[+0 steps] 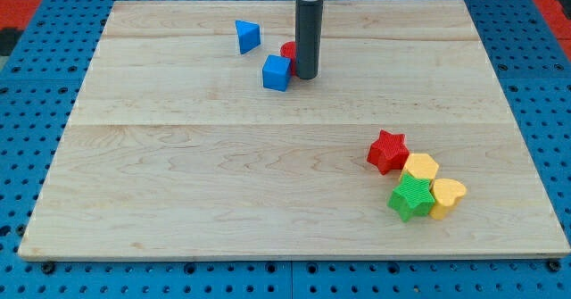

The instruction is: Locate the blue cube at the top of the red star

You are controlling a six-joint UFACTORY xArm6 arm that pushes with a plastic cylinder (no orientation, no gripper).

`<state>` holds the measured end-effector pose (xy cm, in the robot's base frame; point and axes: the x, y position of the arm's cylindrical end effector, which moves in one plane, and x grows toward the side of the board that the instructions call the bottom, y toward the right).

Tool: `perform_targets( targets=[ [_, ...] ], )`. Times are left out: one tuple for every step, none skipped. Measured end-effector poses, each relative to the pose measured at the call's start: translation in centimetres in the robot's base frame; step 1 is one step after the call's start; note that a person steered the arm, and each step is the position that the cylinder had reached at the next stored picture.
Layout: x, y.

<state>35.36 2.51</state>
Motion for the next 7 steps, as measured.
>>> perform_targets(
  targets=[
    [1.3,-4.0],
    [6.9,-8.9],
    [1.2,-16.1],
    [-3.8,-13.3],
    [2.7,-6.6],
    [8.5,-1.6],
    [7.5,-0.6]
  ],
)
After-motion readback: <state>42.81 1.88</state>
